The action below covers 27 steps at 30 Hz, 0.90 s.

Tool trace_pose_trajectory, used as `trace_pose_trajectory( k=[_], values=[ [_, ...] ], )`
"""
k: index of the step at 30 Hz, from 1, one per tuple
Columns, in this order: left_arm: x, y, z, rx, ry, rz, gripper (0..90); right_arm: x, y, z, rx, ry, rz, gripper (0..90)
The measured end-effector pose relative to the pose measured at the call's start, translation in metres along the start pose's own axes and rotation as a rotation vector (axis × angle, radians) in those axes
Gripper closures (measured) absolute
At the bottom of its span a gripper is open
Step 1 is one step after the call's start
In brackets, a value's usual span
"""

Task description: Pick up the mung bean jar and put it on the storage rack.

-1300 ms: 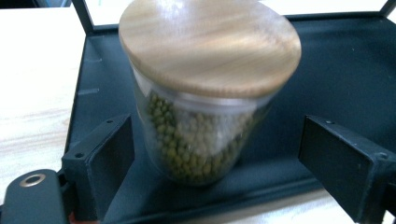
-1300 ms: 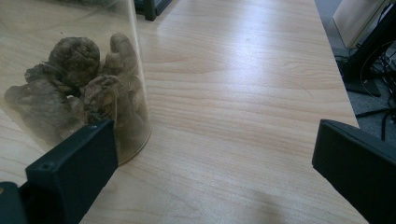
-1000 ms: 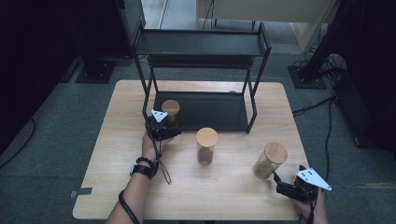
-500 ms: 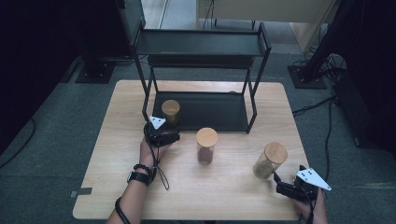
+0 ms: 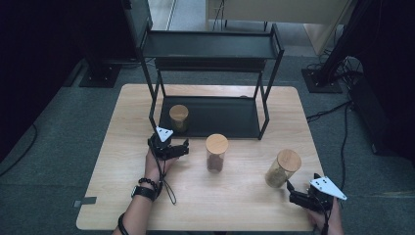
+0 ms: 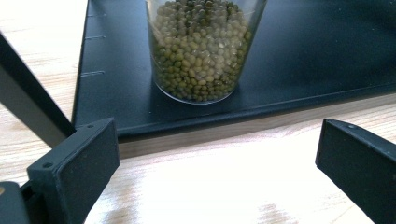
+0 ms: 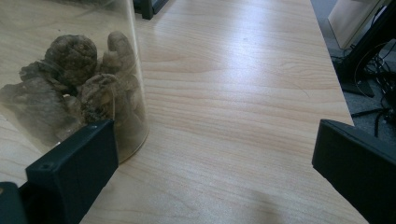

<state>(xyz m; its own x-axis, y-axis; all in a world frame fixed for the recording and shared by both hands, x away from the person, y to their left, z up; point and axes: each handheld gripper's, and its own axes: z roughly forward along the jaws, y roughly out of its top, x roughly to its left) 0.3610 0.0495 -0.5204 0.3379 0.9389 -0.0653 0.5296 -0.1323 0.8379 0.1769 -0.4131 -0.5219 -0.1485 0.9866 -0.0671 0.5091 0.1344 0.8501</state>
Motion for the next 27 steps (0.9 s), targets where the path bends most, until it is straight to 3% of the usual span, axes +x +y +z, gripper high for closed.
trace_pose_trajectory(
  k=[4,12,27],
  values=[
    [0.0,-0.002,-0.002,-0.013,0.014,0.015,0.0,0.0,0.0,0.0,0.0,-0.003,0.0,0.2],
    [0.002,-0.005,-0.007,0.003,0.004,0.031,0.1,0.001,0.0,0.0,0.001,-0.006,-0.001,0.2],
    [0.01,-0.01,-0.016,-0.002,0.013,0.028,0.1,0.001,0.0,0.0,0.002,-0.012,-0.002,0.2]
  ],
)
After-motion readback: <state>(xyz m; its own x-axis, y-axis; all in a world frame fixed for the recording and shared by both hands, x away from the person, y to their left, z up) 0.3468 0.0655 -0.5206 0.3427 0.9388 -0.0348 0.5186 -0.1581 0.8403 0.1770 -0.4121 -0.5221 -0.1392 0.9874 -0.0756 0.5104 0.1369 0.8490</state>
